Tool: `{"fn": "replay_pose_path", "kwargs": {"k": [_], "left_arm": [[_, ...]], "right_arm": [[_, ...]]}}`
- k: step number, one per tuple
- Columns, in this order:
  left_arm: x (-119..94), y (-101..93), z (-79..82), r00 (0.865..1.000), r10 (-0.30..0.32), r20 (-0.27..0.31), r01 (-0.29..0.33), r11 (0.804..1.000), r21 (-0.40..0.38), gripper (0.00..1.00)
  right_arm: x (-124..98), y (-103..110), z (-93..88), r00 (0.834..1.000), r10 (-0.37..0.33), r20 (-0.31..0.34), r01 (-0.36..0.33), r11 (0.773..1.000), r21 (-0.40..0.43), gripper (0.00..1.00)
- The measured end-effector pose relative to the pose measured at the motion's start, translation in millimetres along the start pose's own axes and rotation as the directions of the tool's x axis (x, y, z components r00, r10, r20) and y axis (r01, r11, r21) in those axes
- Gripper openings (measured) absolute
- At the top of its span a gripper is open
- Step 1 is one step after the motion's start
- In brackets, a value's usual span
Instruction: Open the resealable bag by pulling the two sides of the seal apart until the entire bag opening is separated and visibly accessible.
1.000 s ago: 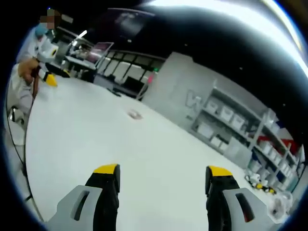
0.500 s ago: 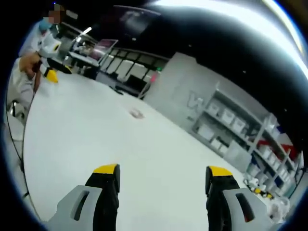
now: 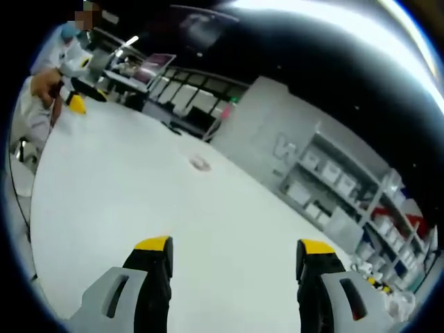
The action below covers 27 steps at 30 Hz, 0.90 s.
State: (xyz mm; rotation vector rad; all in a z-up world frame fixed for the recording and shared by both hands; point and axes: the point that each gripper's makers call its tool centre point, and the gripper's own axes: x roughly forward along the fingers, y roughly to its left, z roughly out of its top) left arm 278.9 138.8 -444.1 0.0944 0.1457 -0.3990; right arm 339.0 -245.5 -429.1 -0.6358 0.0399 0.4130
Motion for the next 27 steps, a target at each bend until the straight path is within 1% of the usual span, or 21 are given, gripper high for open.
{"fn": "replay_pose_path", "kwargs": {"k": [7, 14, 18, 27], "left_arm": [[-0.8, -1.3, 1.8, 1.0, -0.002, 0.005, 0.002, 1.0, 0.0, 0.95], [-1.6, -0.9, 2.6, 1.0, -0.001, 0.006, 0.001, 1.0, 0.0, 0.95], [-2.3, -1.0, 3.6, 1.0, 0.0, 0.009, 0.0, 1.0, 0.001, 0.95], [-1.0, -1.4, 3.1, 1.0, -0.004, 0.005, 0.004, 1.0, 0.002, 0.95]], "right_arm": [[2.8, 0.7, 3.6, 1.0, 0.0, 0.004, 0.0, 1.0, -0.03, 0.72], [5.3, 2.2, 5.9, 1.0, 0.006, 0.008, -0.005, 0.999, -0.038, 0.72], [5.9, 1.5, 8.8, 1.0, -0.002, 0.021, 0.003, 0.999, -0.047, 0.71], [9.3, 3.1, 9.5, 1.0, 0.002, 0.019, 0.0, 0.998, -0.067, 0.71]]}}
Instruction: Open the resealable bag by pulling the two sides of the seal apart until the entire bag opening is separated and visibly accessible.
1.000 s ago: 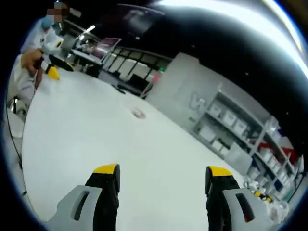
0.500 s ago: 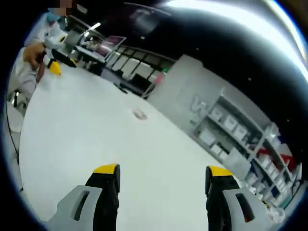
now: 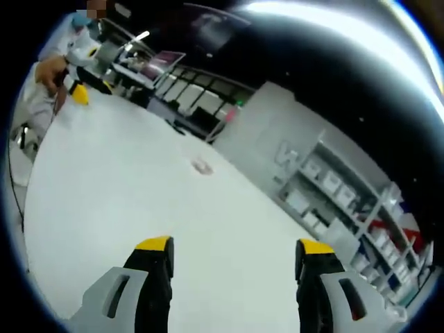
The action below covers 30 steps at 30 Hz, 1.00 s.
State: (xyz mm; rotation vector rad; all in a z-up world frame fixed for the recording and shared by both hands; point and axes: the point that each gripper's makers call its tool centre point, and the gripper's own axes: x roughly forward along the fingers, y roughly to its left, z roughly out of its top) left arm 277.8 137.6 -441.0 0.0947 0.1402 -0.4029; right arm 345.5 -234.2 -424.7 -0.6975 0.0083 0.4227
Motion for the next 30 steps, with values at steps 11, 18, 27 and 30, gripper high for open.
{"fn": "replay_pose_path", "kwargs": {"k": [11, 18, 27, 30], "left_arm": [[-0.1, 0.1, 3.6, 1.0, -0.003, 0.005, 0.003, 1.0, 0.007, 0.95], [-0.6, 0.3, 3.0, 1.0, -0.004, 0.003, 0.004, 1.0, 0.006, 0.95], [-1.2, 1.0, 2.8, 1.0, -0.003, 0.003, 0.003, 1.0, 0.006, 0.95], [-1.3, 1.2, 3.2, 1.0, -0.002, 0.004, 0.002, 1.0, 0.007, 0.95]], "right_arm": [[4.5, 1.6, 3.7, 1.0, 0.0, 0.003, 0.0, 1.0, -0.027, 0.71], [8.8, 3.2, 6.9, 1.0, 0.006, 0.005, -0.006, 0.999, -0.04, 0.7], [13.8, 6.0, 8.7, 1.0, 0.012, 0.004, -0.012, 0.998, -0.064, 0.7], [14.3, 5.9, 9.0, 1.0, 0.011, 0.002, -0.01, 0.997, -0.07, 0.7]]}}
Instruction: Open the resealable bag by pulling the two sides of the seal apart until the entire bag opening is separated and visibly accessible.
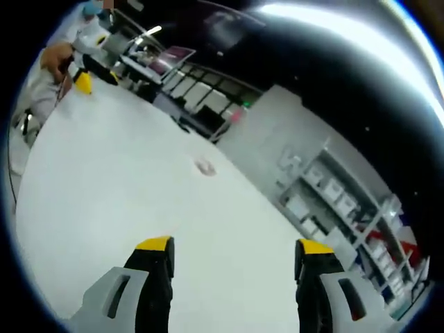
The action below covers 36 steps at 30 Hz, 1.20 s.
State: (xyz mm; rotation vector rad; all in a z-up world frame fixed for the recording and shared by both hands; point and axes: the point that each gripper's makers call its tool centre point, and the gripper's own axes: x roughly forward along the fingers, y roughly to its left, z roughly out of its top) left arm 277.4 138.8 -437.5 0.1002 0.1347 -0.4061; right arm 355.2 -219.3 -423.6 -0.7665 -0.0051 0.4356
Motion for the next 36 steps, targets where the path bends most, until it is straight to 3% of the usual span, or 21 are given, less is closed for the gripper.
{"fn": "replay_pose_path", "kwargs": {"k": [36], "left_arm": [[0.6, -0.8, -0.3, 1.0, 0.0, -0.006, 0.0, 1.0, 0.004, 0.95]], "right_arm": [[13.3, 4.3, 9.6, 1.0, 0.013, 0.015, -0.012, 0.998, -0.059, 0.7]]}}
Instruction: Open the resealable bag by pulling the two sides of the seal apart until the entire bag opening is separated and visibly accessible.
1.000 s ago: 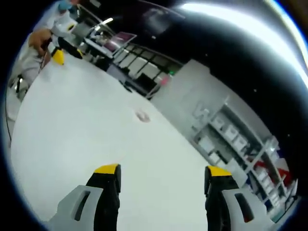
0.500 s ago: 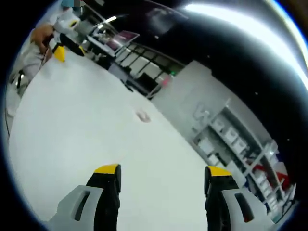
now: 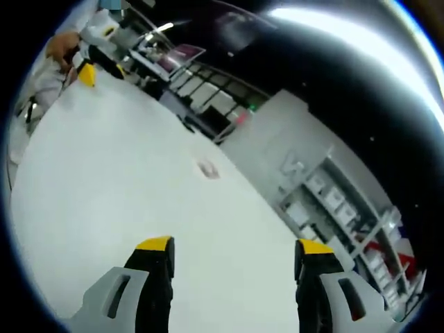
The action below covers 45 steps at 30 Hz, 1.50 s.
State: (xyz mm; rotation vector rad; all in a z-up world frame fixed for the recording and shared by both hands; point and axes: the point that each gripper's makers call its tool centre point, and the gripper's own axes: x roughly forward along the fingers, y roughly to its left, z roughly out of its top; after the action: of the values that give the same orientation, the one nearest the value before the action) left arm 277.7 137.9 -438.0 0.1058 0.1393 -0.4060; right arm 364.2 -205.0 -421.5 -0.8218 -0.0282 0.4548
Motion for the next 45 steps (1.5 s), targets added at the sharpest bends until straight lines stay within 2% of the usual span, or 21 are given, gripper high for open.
{"fn": "replay_pose_path", "kwargs": {"k": [45], "left_arm": [[2.4, -3.0, 5.5, 1.0, -0.015, 0.011, 0.015, 1.0, -0.001, 0.95]], "right_arm": [[10.5, 0.6, 7.2, 1.0, 0.003, 0.016, -0.003, 1.0, -0.01, 0.7]]}}
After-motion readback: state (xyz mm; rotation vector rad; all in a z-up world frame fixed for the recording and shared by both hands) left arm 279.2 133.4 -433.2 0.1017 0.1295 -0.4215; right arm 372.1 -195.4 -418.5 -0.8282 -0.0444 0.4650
